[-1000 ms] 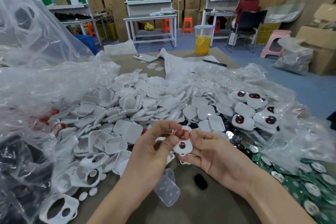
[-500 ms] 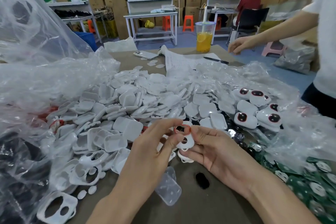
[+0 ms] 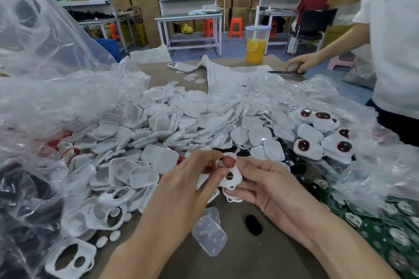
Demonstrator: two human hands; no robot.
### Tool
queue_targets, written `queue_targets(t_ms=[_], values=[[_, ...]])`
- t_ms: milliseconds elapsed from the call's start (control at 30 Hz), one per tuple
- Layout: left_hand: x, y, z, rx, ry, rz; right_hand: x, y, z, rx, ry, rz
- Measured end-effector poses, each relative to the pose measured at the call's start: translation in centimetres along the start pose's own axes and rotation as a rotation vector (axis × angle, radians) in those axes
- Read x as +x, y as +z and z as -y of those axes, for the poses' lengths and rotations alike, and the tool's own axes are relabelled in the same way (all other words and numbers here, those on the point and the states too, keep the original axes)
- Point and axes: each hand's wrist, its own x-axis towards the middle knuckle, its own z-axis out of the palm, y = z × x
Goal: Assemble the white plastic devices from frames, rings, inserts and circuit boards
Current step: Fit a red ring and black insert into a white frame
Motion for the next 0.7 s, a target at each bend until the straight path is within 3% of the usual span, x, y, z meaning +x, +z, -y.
queue_targets(t_ms=[700], values=[[-0.03,0.17,0.20,-0.228,-0.117,0.014,-0.14,0.04,-0.27,-0.054,-0.042,0.002]])
